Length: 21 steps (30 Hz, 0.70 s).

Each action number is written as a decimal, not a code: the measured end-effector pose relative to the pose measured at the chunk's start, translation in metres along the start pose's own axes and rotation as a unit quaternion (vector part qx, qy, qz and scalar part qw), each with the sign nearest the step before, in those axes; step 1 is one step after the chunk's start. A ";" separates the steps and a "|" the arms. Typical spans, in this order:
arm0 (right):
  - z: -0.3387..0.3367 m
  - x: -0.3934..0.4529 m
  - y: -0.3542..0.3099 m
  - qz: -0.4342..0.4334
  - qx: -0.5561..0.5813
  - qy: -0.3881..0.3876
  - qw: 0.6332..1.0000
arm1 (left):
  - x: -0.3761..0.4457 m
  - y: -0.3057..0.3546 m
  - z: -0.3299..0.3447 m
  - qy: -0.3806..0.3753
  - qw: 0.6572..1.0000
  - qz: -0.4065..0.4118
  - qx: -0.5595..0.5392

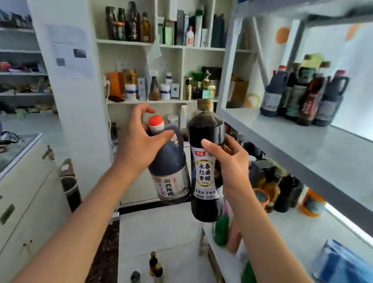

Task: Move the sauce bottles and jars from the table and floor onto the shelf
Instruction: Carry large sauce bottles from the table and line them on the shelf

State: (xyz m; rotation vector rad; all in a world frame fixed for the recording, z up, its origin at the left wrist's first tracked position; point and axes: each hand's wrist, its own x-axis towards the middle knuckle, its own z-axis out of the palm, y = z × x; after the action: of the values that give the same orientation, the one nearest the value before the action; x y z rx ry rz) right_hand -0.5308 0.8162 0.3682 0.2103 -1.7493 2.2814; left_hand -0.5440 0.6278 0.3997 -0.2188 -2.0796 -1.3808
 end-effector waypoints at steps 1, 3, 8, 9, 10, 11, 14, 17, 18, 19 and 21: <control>-0.007 0.009 -0.002 -0.005 -0.004 0.014 1.000 | 0.009 0.001 0.012 -0.004 1.000 0.005 -0.010; -0.017 0.029 -0.006 -0.022 -0.012 0.038 0.999 | 0.030 -0.001 0.037 -0.012 0.999 0.021 -0.031; -0.032 0.094 -0.020 -0.061 -0.017 0.084 0.994 | 0.092 -0.005 0.094 -0.045 0.993 0.068 -0.080; -0.033 0.107 -0.023 -0.069 -0.018 0.095 0.993 | 0.105 -0.007 0.105 -0.047 0.992 0.075 -0.093; -0.035 0.118 -0.026 -0.075 -0.022 0.106 0.991 | 0.116 -0.007 0.114 -0.050 0.990 0.081 -0.107; -0.036 0.132 -0.029 -0.085 -0.027 0.120 0.989 | 0.131 -0.008 0.125 -0.054 0.987 0.088 -0.124; -0.037 0.168 -0.036 -0.110 -0.035 0.161 0.980 | 0.173 -0.011 0.155 -0.078 0.978 0.101 -0.167; -0.042 0.203 -0.044 -0.137 -0.036 0.208 0.968 | 0.214 -0.008 0.186 -0.119 0.965 0.124 -0.196; -0.043 0.214 -0.046 -0.147 -0.040 0.228 0.962 | 0.225 -0.006 0.197 -0.134 0.960 0.136 -0.204; -0.046 0.225 -0.048 -0.155 -0.041 0.251 0.955 | 0.235 -0.005 0.209 -0.149 0.955 0.149 -0.209; -0.052 0.243 -0.049 -0.158 -0.036 0.289 0.943 | 0.251 -0.003 0.234 -0.178 0.944 0.166 -0.224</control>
State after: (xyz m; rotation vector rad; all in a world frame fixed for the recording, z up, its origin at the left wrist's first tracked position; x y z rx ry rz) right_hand -0.7468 0.9066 0.4651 -0.1709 -1.3703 1.8007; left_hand -0.8388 0.7821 0.4824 -1.0283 -1.8458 -1.6674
